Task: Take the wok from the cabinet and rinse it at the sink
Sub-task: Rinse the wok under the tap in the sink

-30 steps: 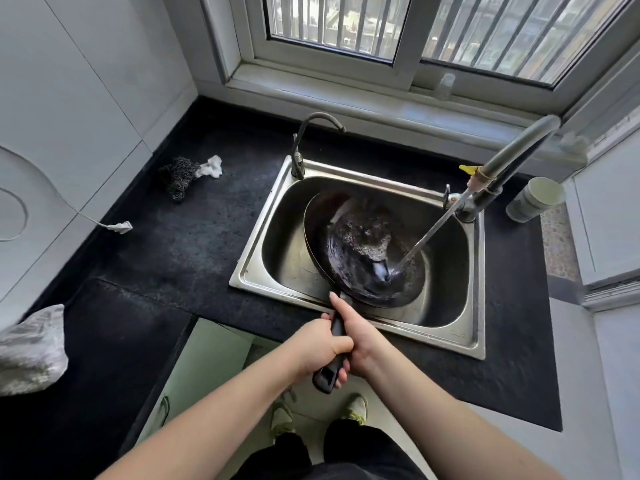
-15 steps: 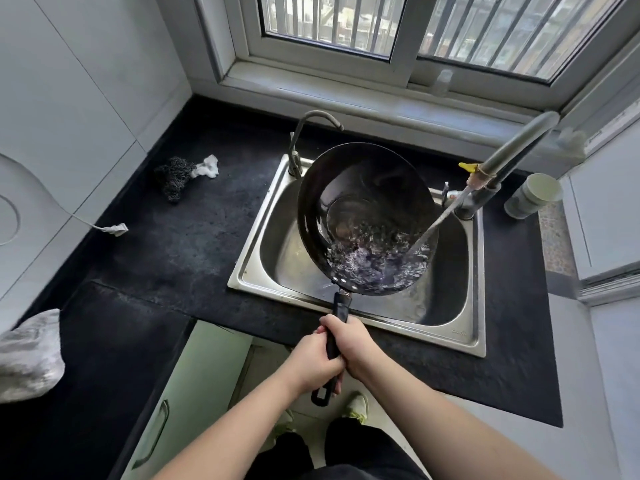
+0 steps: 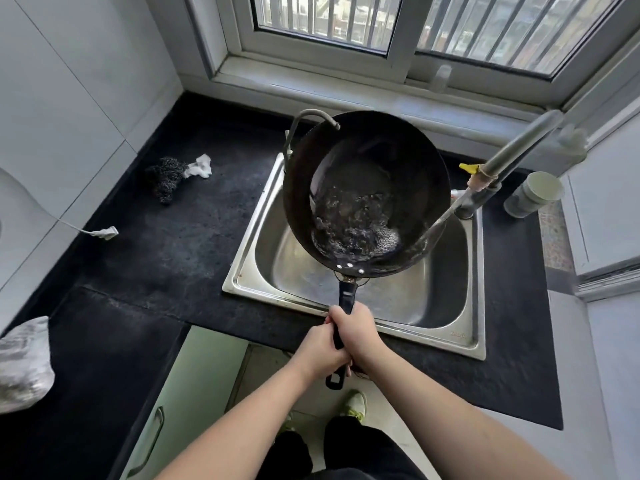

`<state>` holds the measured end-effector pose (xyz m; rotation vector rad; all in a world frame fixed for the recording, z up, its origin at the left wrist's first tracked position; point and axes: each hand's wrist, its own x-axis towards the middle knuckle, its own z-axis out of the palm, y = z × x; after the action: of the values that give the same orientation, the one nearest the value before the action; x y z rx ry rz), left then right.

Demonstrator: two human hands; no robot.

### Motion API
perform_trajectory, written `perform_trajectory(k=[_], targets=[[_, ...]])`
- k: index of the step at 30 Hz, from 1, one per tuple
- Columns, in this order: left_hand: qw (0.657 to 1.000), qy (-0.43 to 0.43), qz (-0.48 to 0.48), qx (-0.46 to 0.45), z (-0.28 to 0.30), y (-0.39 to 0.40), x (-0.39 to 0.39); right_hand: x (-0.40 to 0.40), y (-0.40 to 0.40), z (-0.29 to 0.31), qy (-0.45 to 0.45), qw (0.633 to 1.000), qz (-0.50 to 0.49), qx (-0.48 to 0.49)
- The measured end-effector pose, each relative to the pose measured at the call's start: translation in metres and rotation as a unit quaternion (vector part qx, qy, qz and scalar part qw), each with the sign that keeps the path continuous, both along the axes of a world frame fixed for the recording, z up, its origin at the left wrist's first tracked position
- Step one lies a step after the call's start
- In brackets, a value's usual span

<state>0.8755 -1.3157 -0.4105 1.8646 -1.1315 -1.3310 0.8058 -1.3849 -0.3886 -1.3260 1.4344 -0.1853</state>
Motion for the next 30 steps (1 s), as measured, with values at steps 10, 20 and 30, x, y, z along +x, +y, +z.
perform_trajectory(k=[10, 20, 30], targets=[[0.999, 0.029, 0.004, -0.03, 0.005, -0.019, -0.005, -0.004, -0.019, -0.002, 0.021, 0.999, -0.014, -0.049], [0.998, 0.051, -0.008, -0.026, -0.004, -0.038, -0.014, -0.013, -0.034, 0.007, 0.035, 0.997, -0.035, -0.056], [0.99, 0.134, -0.007, -0.041, 0.012, -0.034, -0.031, -0.032, -0.03, 0.025, 0.08, 0.995, -0.035, -0.057]])
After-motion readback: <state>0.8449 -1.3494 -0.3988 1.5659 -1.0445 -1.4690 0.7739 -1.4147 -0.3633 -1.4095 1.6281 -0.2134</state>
